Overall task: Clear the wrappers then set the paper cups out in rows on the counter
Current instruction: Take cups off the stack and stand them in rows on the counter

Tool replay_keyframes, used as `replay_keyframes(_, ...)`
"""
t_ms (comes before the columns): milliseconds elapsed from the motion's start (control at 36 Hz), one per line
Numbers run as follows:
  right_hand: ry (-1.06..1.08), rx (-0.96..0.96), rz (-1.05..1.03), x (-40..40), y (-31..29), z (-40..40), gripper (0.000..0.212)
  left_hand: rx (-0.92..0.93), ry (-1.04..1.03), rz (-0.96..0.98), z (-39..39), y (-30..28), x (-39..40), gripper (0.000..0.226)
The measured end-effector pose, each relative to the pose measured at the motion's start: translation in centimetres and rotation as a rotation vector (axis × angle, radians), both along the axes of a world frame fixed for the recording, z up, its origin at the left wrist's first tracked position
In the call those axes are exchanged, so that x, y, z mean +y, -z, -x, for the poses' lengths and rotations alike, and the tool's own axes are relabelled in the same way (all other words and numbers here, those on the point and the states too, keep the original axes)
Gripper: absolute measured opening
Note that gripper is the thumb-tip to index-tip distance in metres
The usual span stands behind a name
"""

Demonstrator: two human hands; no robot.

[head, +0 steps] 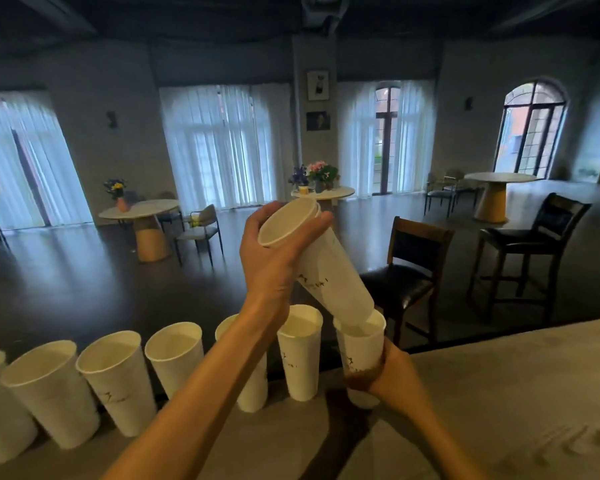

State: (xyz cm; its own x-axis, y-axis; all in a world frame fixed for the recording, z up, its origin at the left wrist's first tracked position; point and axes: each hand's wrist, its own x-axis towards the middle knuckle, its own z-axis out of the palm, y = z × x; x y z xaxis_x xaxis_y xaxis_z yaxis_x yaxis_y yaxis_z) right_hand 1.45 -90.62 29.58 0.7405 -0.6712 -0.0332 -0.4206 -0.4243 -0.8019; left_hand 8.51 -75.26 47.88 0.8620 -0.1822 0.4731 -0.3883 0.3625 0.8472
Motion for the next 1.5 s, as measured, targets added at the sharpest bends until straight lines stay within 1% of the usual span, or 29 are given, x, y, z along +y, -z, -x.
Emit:
replay_keyframes(56, 0.047, 0.009, -0.046, 0.2, 0.6, -1.1, 0.097, 0.017, 0.015, 0.010, -0.7, 0.0, 0.6, 0.090)
replay_keyframes(111, 0.047, -0.023, -0.050, -0.1, 0.9, -1.9, 0.102, 0.036, 0.022, 0.029, -1.0, -0.1, 1.1, 0.091)
replay_keyframes(167, 0.031, 0.000, -0.036, -0.2, 0.5, -2.8, 0.102, 0.041, 0.022, 0.042, -1.4, 0.0, 1.4, 0.090)
replay_keyframes(278, 0.018, -0.031, -0.010, 0.1, 0.2, -3.3, 0.098, 0.053, 0.068, 0.037, -1.3, 0.1, 1.4, 0.082)
replay_keyframes(389, -0.012, -0.070, -0.081, -0.6, 1.9, -2.7, 0.098, 0.036, 0.129, -0.016, -0.5, 0.4, 0.7, 0.073)
replay_keyframes(417, -0.027, -0.099, -0.132, -0.6, 1.8, -1.9, 0.093, 0.036, 0.140, -0.027, -0.3, 0.6, 0.3, 0.075)
replay_keyframes(472, -0.086, -0.105, -0.192, -1.7, 2.1, -1.0, 0.074, 0.035, 0.164, -0.045, 0.1, 1.0, -0.4, 0.077)
replay_keyframes(556, -0.103, -0.008, -0.242, -4.6, 1.5, 0.5, 0.048, 0.022, 0.197, -0.061, 0.8, 1.4, -1.8, 0.077)
replay_keyframes(583, -0.072, 0.003, -0.244, -5.7, 1.7, 1.2, 0.040, 0.013, 0.214, -0.074, 1.1, 1.6, -2.3, 0.078)
replay_keyframes(611, -0.013, -0.036, -0.240, -6.6, 1.1, 1.9, 0.032, 0.003, 0.238, -0.090, 1.4, 1.7, -2.9, 0.080)
replay_keyframes(639, 0.051, -0.138, -0.189, -7.2, 0.4, 2.6, 0.024, -0.001, 0.267, -0.112, 1.9, 1.9, -3.6, 0.081)
replay_keyframes(667, 0.108, -0.281, -0.179, -7.8, -0.5, 3.3, 0.020, -0.004, 0.296, -0.140, 2.3, 2.1, -4.3, 0.081)
replay_keyframes(694, 0.121, -0.428, -0.216, -8.3, -1.4, 4.6, 0.023, -0.009, 0.325, -0.170, 2.8, 2.3, -5.1, 0.080)
replay_keyframes(722, 0.121, -0.504, -0.297, -8.4, -2.7, 5.5, 0.031, -0.010, 0.356, -0.202, 3.2, 2.6, -5.9, 0.079)
replay_keyframes(778, -0.015, -0.558, -0.495, -8.4, -4.7, 7.4, 0.044, 0.005, 0.413, -0.247, 4.0, 3.3, -7.5, 0.079)
replay_keyframes(806, -0.100, -0.540, -0.542, -8.3, -5.3, 8.2, 0.051, 0.019, 0.434, -0.266, 4.2, 3.7, -8.3, 0.077)
replay_keyframes(889, -0.248, -0.465, -0.534, -8.0, -6.8, 10.3, 0.064, 0.075, 0.483, -0.307, 4.6, 4.6, -10.4, 0.057)
replay_keyframes(944, -0.261, -0.365, -0.376, -8.0, -7.2, 10.9, 0.088, 0.078, 0.489, -0.339, 4.3, 4.7, -11.2, 0.048)
replay_keyframes(972, -0.251, -0.313, -0.295, -8.2, -7.0, 11.1, 0.085, 0.030, 0.477, -0.373, 4.1, 4.7, -11.6, 0.047)
replay_keyframes(1028, -0.235, -0.270, -0.190, -8.3, -7.3, 11.5, 0.055, -0.161, 0.422, -0.496, 3.7, 4.8, -12.1, 0.046)
replay_keyframes(1056, -0.229, -0.267, -0.157, -8.3, -7.4, 11.7, 0.045, -0.263, 0.393, -0.561, 3.7, 4.8, -12.2, 0.044)
replay_keyframes(1111, -0.237, -0.272, -0.118, -8.5, -7.3, 11.8, 0.037, -0.436, 0.337, -0.657, 3.7, 4.8, -12.4, 0.048)
replay_keyframes(1167, -0.229, -0.313, -0.083, -8.3, -7.6, 11.9, 0.037, -0.586, 0.268, -0.721, 3.8, 4.4, -12.5, 0.058)
replay_keyframes(1250, -0.231, -0.364, -0.018, -8.5, -7.4, 11.6, 0.042, -0.747, 0.178, -0.752, 4.0, 3.7, -12.8, 0.060)
replay_keyframes(1361, -0.220, -0.434, -0.004, -8.8, -7.1, 11.1, 0.043, -0.829, 0.086, -0.763, 4.0, 3.0, -13.3, 0.060)
replay_keyframes(1417, -0.215, -0.461, -0.025, -8.9, -6.8, 10.8, 0.042, -0.851, 0.058, -0.803, 3.8, 2.8, -13.6, 0.054)
replay_keyframes(1500, -0.221, -0.460, -0.078, -9.1, -6.3, 10.9, 0.047, -0.834, 0.090, -0.887, 3.4, 2.7, -13.9, 0.049)
